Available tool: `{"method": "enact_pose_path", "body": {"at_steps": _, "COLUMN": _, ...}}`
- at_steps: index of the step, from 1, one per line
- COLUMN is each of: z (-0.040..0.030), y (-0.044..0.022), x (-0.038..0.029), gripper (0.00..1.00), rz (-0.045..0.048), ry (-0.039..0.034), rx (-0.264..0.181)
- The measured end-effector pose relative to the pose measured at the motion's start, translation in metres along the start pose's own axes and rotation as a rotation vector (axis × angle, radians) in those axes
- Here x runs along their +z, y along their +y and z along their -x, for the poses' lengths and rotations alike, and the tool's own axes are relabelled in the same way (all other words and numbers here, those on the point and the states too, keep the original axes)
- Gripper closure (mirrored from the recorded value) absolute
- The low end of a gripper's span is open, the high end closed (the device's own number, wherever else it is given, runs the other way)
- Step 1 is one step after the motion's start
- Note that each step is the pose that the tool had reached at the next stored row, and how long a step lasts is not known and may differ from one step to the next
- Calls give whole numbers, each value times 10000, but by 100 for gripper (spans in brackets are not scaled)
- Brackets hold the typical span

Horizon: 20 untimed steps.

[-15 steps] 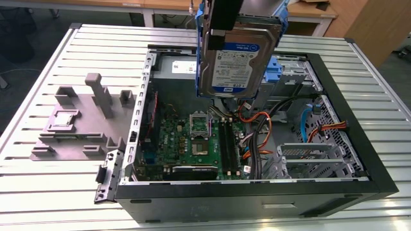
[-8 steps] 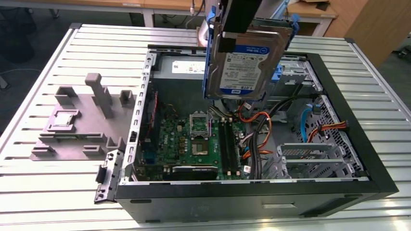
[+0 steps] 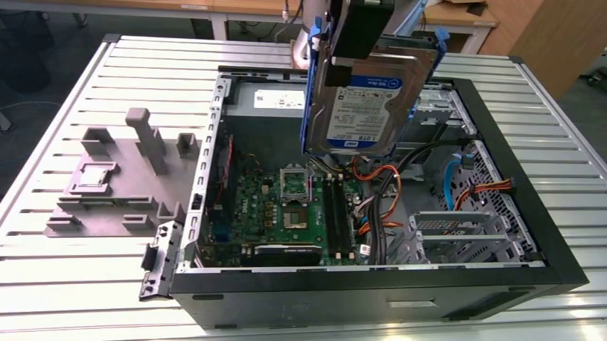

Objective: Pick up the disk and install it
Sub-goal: 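Insert the disk into the insertion slot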

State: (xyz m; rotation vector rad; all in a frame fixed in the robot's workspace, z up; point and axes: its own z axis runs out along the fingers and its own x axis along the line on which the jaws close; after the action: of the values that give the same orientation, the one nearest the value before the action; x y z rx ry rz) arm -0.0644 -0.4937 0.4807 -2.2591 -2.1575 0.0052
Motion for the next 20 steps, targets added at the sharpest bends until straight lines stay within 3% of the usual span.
{"method": "enact_pose_path", "body": {"at_steps": 5, "z": 57, "y": 5, "x": 13, "gripper": 63, "rz": 10, "ry": -3, "rx": 0}}
{"method": "enact_pose_path", "body": {"at_steps": 14, "z": 53, "y": 145, "x": 29, "gripper": 63, "rz": 11, "ry": -3, "rx": -1}}
{"method": "enact_pose_path", "body": {"at_steps": 17, "z": 57, "y": 162, "x": 31, "gripper": 63, "rz": 10, "ry": -9, "rx": 0}}
{"method": "enact_pose_path", "body": {"at_steps": 20, "z": 104, "y": 165, "x": 35, "gripper": 63, "rz": 11, "ry": -16, "rx": 0}}
